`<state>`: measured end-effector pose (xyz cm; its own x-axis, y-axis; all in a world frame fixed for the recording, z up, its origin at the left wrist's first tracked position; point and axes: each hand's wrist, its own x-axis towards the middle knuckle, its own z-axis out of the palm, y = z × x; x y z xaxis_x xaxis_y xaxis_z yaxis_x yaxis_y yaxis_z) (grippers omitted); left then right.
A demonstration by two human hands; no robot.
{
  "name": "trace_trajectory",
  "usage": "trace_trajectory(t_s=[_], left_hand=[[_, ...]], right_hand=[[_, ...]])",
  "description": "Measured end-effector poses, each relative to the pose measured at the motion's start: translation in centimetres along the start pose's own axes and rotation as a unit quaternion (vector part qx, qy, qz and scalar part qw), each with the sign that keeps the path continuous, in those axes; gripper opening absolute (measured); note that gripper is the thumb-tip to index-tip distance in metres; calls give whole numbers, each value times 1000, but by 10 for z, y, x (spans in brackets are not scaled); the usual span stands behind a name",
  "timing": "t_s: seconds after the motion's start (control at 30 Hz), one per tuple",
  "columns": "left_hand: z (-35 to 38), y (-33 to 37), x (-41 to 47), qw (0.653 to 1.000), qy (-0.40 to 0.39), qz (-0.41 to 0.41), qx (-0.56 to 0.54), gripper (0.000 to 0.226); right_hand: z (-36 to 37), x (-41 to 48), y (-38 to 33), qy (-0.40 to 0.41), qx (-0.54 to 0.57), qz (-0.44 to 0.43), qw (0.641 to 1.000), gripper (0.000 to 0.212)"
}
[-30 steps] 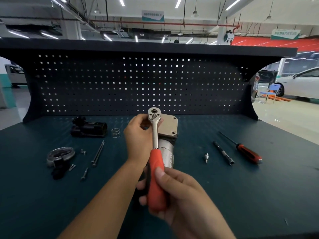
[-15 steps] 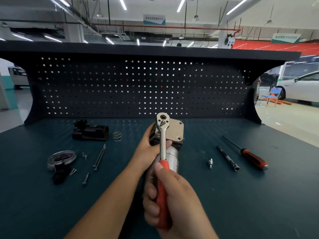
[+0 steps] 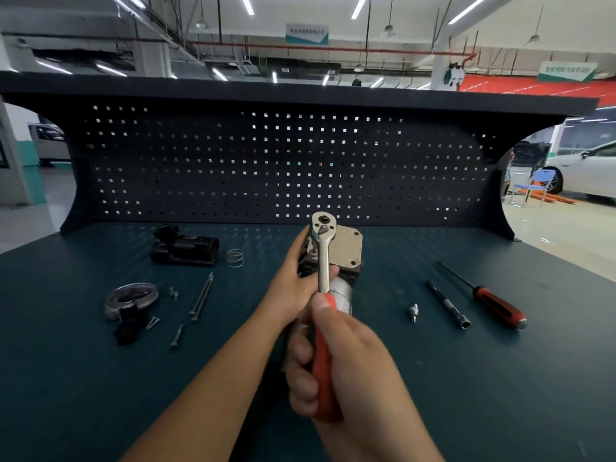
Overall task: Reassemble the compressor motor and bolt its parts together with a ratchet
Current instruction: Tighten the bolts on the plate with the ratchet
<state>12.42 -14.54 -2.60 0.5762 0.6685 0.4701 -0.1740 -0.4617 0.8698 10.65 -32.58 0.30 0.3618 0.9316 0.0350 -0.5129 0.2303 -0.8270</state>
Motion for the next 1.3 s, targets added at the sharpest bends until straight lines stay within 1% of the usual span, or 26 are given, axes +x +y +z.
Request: trace_trajectory(t_s=[0.07, 0.2, 0.33, 0.4, 0.5, 0.6, 0.67, 0.73, 0.77, 0.8, 0.83, 0.87, 0.9, 0.93, 0.97, 1.03, 1.07, 1.13, 1.2, 1.23, 1.3], left_hand=[[0, -5, 0, 1000, 6, -23, 4, 66], [-3, -8, 0, 1000, 3, -17, 25, 67], [-5, -6, -2, 998, 16, -22, 52, 64], [-5, -7, -4, 998, 24, -21, 62, 62], [-7, -7, -5, 997, 27, -20, 62, 64], [-8, -6, -3, 997, 22, -12, 67, 64], [-10, -4, -4, 997, 9, -2, 78, 58], [-16, -6, -6, 998, -20, -1, 57, 47], [-22, -8, -7, 999, -19, -2, 45, 41], [-29, -11, -8, 999, 1, -6, 47, 35], [-39, -14, -7, 996, 40, -13, 73, 31], [-51, -18, -5, 987, 89, -23, 134, 28], [-67, -24, -1, 964, 129, -39, 229, 27], [-84, -29, 2, 929, 146, -60, 335, 25], [-101, -34, 5, 890, 145, -82, 425, 24], [-130, -43, 11, 822, 135, -117, 540, 28], [-142, -46, 12, 798, 137, -132, 571, 30], [-161, -55, 14, 763, 134, -184, 605, 31], [-172, -64, 14, 715, 86, -245, 649, 31], [-175, -68, 13, 688, 58, -262, 674, 30], [-177, -76, 11, 640, 21, -258, 723, 28]], right_hand=[[-9, -9, -14, -13, -31, -28, 999, 24], [-34, -13, -42, -7, -111, -92, 990, 26], [-81, 27, -56, 62, -229, -177, 955, 18], [-101, 59, -57, 94, -257, -198, 941, 17], [-118, 104, -52, 126, -265, -203, 934, 18], [-130, 131, -36, 140, -255, -199, 936, 22], [-137, 136, -24, 142, -244, -190, 940, 25], [-144, 134, -17, 137, -232, -190, 944, 27], [-146, 134, -16, 134, -230, -194, 944, 27], [-148, 133, -15, 135, -229, -199, 943, 27], [-149, 133, -16, 138, -224, -202, 943, 27], [-150, 133, -16, 141, -219, -203, 944, 27], [-149, 134, -16, 144, -214, -202, 945, 26], [-148, 134, -16, 147, -209, -200, 946, 25], [-147, 133, -16, 151, -205, -194, 947, 25], [-146, 132, -17, 163, -197, -177, 950, 24], [-146, 132, -17, 170, -194, -166, 952, 24], [-147, 133, -18, 185, -183, -143, 955, 20], [-147, 133, -19, 199, -167, -121, 958, 15], [-147, 134, -20, 204, -158, -113, 960, 14], [-148, 134, -22, 210, -139, -100, 962, 13]])
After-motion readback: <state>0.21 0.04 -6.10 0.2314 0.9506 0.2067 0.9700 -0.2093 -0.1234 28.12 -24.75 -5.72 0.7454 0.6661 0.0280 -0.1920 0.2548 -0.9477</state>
